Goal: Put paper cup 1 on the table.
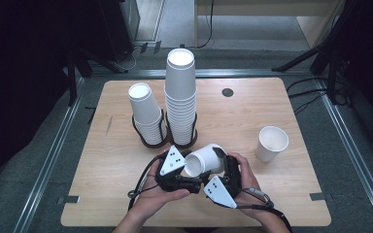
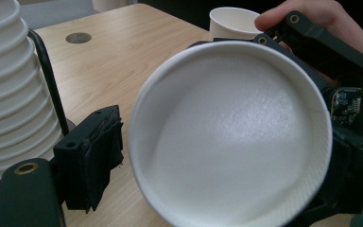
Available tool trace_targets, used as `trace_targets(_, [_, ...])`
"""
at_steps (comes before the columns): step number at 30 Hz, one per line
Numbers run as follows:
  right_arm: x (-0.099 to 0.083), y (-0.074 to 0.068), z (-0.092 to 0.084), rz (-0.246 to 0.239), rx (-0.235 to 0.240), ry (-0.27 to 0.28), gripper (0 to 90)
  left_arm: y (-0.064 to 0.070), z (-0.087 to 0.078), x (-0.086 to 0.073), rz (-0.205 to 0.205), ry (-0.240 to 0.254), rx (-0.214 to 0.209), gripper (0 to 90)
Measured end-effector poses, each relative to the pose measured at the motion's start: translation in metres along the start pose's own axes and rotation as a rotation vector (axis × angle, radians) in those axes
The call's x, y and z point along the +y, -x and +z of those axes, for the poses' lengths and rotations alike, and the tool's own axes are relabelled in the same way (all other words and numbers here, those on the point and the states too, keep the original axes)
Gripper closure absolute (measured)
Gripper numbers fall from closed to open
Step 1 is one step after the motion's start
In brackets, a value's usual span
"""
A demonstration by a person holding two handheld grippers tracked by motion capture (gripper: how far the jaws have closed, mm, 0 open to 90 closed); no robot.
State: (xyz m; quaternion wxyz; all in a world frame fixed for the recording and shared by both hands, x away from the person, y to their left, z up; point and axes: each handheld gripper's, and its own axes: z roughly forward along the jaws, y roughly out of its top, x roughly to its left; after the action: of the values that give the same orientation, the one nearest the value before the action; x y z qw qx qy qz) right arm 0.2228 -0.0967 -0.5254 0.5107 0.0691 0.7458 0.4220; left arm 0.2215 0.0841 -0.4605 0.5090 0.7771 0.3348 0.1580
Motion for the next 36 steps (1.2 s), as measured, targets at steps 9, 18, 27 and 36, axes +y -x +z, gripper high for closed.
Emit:
trace_targets(9, [0.001,-0.002,0.0,-0.019,0.011,0.013,14.0,0.003,0.0,-0.001,0.013,-0.011,0.012,18.8])
trace_targets(18, [0.0,-0.001,-0.001,-0.016,0.008,0.018,12.3,0.003,-0.001,-0.001,0.013,-0.001,0.014,21.0])
trace_targets(27, [0.001,0.004,0.0,0.047,0.016,-0.007,1.7,-0.002,-0.001,-0.003,-0.013,0.004,-0.004,22.3])
trace_targets(36, [0.008,0.006,-0.009,0.076,0.016,0.007,0.1,-0.011,-0.002,-0.005,-0.038,0.028,0.048,22.4])
